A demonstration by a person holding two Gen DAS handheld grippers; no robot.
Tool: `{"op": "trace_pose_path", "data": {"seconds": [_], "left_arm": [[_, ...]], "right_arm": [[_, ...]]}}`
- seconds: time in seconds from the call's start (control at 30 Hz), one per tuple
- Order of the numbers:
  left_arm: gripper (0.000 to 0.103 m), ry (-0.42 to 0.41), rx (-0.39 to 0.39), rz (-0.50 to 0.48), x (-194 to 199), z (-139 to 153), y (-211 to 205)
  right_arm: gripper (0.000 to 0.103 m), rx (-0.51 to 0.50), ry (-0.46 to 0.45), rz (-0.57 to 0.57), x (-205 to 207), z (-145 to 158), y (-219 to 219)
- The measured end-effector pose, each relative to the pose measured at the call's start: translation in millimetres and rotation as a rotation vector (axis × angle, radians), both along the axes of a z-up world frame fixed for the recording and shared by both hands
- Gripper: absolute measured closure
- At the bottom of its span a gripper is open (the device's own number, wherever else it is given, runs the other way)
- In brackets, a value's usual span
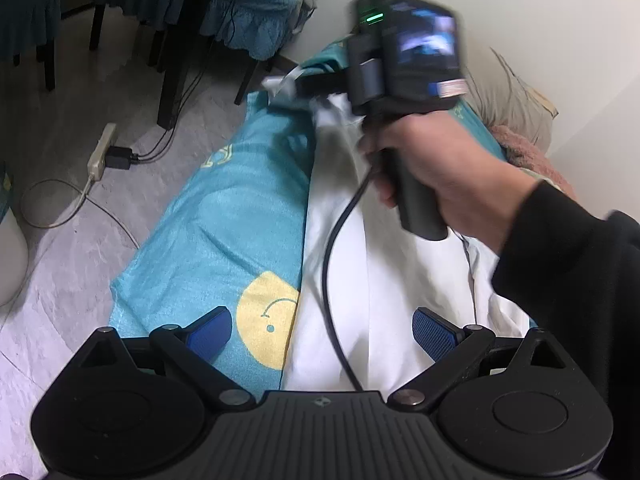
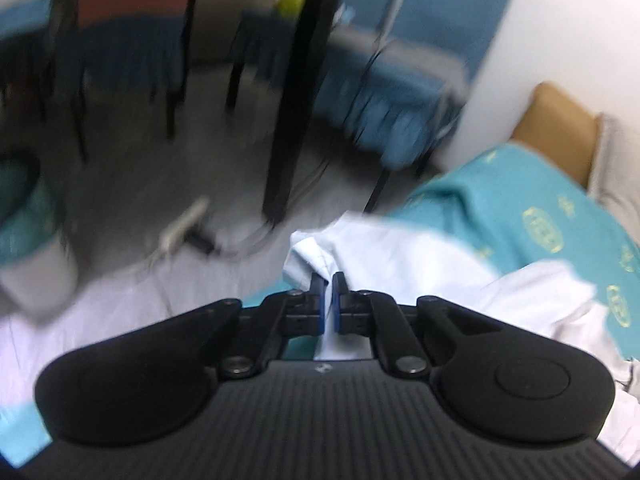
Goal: Fold clothes
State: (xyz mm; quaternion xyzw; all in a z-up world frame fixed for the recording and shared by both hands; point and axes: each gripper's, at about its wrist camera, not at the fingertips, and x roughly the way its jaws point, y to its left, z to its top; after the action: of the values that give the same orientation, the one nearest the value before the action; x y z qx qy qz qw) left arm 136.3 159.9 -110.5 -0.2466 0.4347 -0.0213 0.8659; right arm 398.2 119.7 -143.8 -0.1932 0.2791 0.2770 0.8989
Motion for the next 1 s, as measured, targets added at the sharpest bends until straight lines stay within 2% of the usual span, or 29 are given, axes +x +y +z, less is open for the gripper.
{"op": "trace_pose_path", "data": {"seconds": [0.1, 0.23, 0.33, 0.4, 0.5, 0.6, 0.7, 0.73, 0.77, 0.8, 0.83, 0.87, 0.93, 1.0], "left_arm": [[0.005, -0.016, -0.021, 0.004, -3, 3, -3], [0.005, -0.037, -0.011, -0.010, -6, 8, -12], [0.005, -0.041, 0.003, -0.020, -4, 8, -18], [0.005, -0.033, 0.008, -0.033, 1, 6, -22], [0.005, -0.029, 0.024, -0.052, 5, 2, -30], [0.005, -0.026, 0.041, -0.070, 10, -2, -37], [0.005, -0.021, 0.053, -0.084, 15, -6, -44], [0.005, -0.020, 0.053, -0.084, 16, -6, -46], [0.005, -0.020, 0.056, -0.088, 17, -7, -47], [0.005, -0.021, 0.063, -0.092, 18, -7, -49], [0.005, -0.021, 0.072, -0.096, 19, -7, -51], [0.005, -0.021, 0.082, -0.100, 20, -7, -53], [0.005, -0.018, 0.087, -0.107, 21, -8, -55], [0.005, -0.015, 0.087, -0.108, 21, -9, -56]], "right_arm": [[0.097, 0.116, -0.066, -0.077, -5, 28, -25], [0.097, 0.287, -0.122, -0.333, -9, 52, -99], [0.097, 0.394, -0.104, -0.554, -11, 47, -166], [0.097, 0.431, -0.061, -0.674, -10, 32, -208], [0.096, 0.424, 0.035, -0.768, -10, 1, -257], [0.094, 0.422, 0.076, -0.760, -20, -21, -279], [0.092, 0.392, 0.064, -0.701, -34, -25, -288], [0.086, 0.376, 0.051, -0.679, -38, -24, -288], [0.064, 0.359, 0.034, -0.657, -40, -23, -287], [0.051, 0.349, 0.005, -0.629, -43, -21, -285], [0.028, 0.344, -0.036, -0.596, -46, -17, -282], [0.024, 0.341, -0.068, -0.564, -47, -12, -278], [0.025, 0.337, -0.102, -0.506, -43, -3, -268], [0.025, 0.305, -0.082, -0.436, -29, 2, -252]]}}
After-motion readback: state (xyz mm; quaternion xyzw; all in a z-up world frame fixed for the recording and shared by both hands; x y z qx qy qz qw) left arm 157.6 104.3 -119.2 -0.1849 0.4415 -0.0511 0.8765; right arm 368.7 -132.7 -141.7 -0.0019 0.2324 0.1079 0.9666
